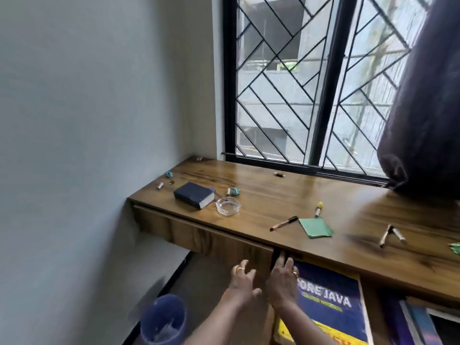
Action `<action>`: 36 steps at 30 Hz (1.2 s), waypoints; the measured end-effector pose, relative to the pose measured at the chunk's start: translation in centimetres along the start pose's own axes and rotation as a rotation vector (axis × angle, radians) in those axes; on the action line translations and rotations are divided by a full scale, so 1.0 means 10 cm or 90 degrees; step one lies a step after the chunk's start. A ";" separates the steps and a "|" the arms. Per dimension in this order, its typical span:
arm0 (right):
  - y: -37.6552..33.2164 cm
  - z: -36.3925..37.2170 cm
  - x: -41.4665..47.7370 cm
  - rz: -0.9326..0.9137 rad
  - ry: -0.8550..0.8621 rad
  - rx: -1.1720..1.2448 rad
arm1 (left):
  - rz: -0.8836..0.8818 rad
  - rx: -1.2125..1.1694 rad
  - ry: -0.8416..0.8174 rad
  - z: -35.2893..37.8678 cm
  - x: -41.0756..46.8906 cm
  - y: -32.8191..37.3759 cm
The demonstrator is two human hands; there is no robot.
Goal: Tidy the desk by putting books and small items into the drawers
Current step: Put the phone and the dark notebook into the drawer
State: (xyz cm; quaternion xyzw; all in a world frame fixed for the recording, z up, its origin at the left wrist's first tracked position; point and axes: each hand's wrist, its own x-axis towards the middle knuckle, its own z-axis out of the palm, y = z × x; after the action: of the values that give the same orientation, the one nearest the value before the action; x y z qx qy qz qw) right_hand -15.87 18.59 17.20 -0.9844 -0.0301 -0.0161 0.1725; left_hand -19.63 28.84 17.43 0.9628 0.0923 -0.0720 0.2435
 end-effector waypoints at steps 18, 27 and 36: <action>-2.53 0.59 1.20 -0.022 -0.140 0.221 | -0.172 -0.109 0.098 -1.66 1.32 -2.20; -3.29 1.11 2.05 0.164 -0.111 0.363 | -0.279 -0.208 0.081 -2.25 2.47 -2.71; -3.56 1.23 2.58 0.401 -0.033 0.457 | -0.291 -0.351 -0.036 -2.41 3.11 -2.86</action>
State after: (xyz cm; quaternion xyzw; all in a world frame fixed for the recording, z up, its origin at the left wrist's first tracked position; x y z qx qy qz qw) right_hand 7.86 57.61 18.81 -0.8241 0.2615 0.0729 0.4972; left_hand 6.80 69.60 19.71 0.8127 0.3147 -0.1239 0.4744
